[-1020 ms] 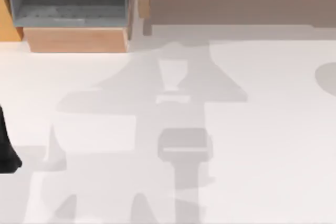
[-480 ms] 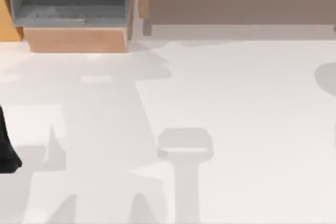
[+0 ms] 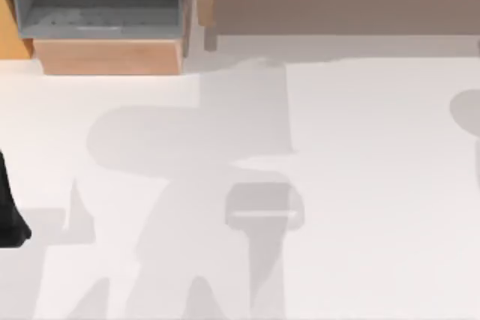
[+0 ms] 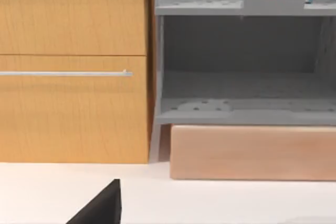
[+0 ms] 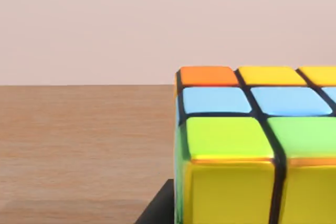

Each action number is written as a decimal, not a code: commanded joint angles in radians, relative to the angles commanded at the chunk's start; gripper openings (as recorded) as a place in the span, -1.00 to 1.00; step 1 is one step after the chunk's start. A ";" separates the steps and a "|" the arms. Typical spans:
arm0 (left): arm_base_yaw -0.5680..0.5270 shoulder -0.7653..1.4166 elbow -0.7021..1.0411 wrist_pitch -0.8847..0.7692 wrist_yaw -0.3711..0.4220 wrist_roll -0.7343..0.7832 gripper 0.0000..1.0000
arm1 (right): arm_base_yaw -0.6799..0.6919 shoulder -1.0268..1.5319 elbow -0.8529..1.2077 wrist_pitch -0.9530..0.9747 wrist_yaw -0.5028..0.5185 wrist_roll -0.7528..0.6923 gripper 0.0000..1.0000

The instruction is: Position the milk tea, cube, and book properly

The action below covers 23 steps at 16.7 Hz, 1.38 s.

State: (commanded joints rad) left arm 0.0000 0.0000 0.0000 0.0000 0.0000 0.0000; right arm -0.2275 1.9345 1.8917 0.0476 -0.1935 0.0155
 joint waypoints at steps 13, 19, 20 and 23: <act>0.000 0.000 0.000 0.000 0.000 0.000 1.00 | 0.000 0.001 0.000 -0.001 0.000 0.000 0.36; 0.000 0.000 0.000 0.000 0.000 0.000 1.00 | 0.000 0.001 0.000 -0.001 0.000 0.000 1.00; 0.000 0.000 0.000 0.000 0.000 0.000 1.00 | 0.000 0.001 0.000 -0.001 0.000 0.000 1.00; 0.000 0.000 0.000 0.000 0.000 0.000 1.00 | 0.000 0.001 0.000 -0.001 0.000 0.000 1.00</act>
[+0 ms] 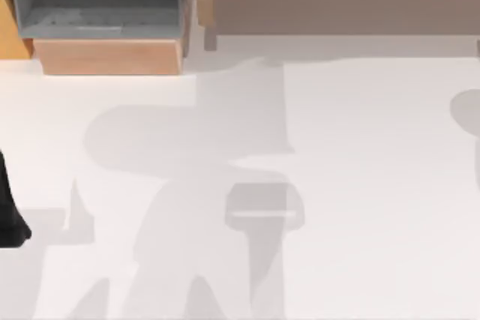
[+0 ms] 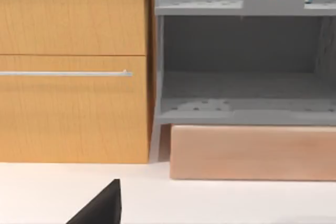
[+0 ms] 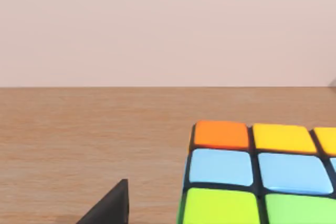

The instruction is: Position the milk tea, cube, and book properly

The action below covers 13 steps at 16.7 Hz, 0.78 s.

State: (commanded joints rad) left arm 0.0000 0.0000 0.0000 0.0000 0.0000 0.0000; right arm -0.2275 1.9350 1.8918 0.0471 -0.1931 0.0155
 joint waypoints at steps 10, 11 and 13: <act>0.000 0.000 0.000 0.000 0.000 0.000 1.00 | -0.014 -0.103 -0.138 0.032 -0.014 0.002 1.00; 0.000 0.000 0.000 0.000 0.000 0.000 1.00 | -0.016 -0.116 -0.154 0.037 -0.016 0.001 1.00; 0.000 0.000 0.000 0.000 0.000 0.000 1.00 | -0.017 -0.124 -0.163 0.040 -0.016 0.001 1.00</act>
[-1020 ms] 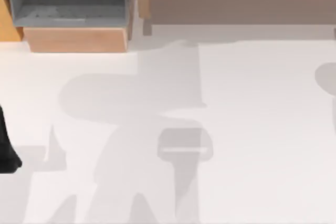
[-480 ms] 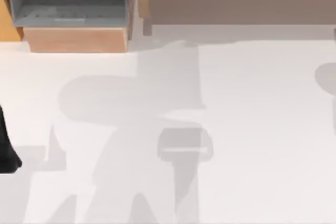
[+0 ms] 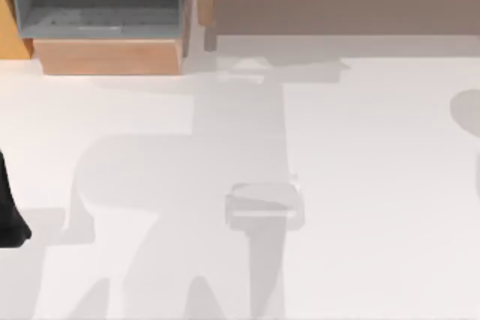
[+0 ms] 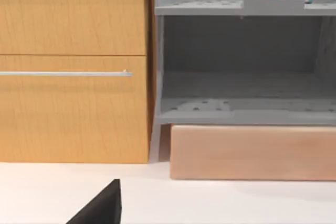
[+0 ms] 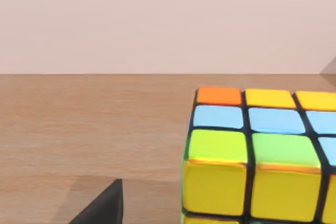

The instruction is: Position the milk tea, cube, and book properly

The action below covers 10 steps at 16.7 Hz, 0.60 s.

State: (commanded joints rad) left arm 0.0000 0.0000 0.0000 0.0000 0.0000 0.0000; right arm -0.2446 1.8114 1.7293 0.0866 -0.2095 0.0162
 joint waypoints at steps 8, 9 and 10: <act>0.000 0.000 0.000 0.000 0.000 0.000 1.00 | 0.020 -0.123 -0.122 -0.004 0.032 0.004 1.00; 0.000 0.000 0.000 0.000 0.000 0.000 1.00 | 0.026 -0.176 -0.172 -0.006 0.041 0.005 1.00; 0.000 0.000 0.000 0.000 0.000 0.000 1.00 | 0.034 -0.237 -0.230 -0.008 0.049 0.005 1.00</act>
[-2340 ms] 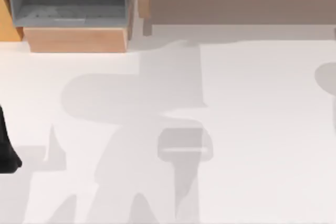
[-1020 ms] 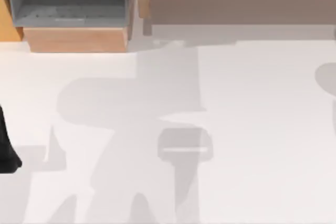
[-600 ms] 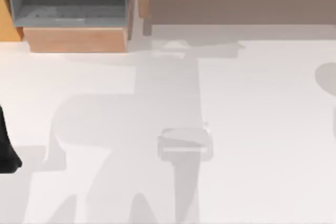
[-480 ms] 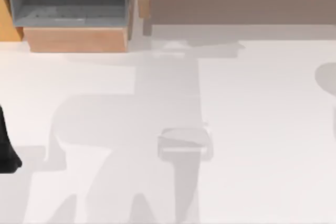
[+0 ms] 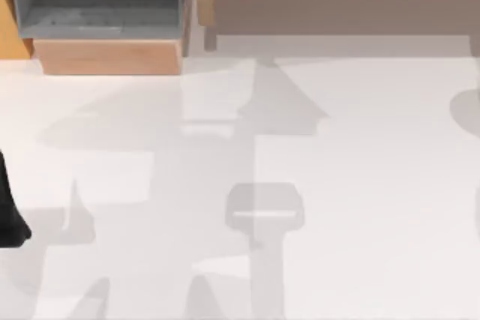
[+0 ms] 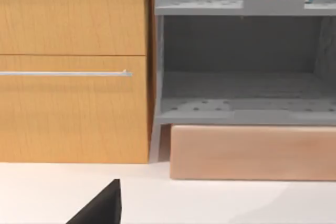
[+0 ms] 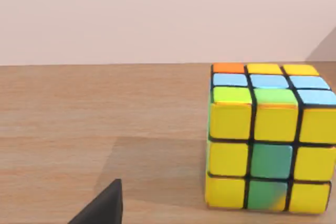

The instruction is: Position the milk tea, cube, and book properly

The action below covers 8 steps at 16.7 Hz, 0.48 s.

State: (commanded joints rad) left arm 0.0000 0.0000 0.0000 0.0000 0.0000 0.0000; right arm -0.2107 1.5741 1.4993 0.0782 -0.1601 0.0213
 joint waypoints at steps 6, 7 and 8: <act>0.000 0.000 0.000 0.000 0.000 0.000 1.00 | 0.058 -0.506 -0.475 -0.026 0.049 -0.012 1.00; 0.000 0.000 0.000 0.000 0.000 0.000 1.00 | 0.069 -0.604 -0.568 -0.031 0.056 -0.016 1.00; 0.000 0.000 0.000 0.000 0.000 0.000 1.00 | 0.080 -0.704 -0.664 -0.036 0.063 -0.020 1.00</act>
State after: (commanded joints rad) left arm 0.0000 0.0000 0.0000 0.0000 0.0000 0.0000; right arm -0.1311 0.8699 0.8357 0.0422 -0.0966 0.0013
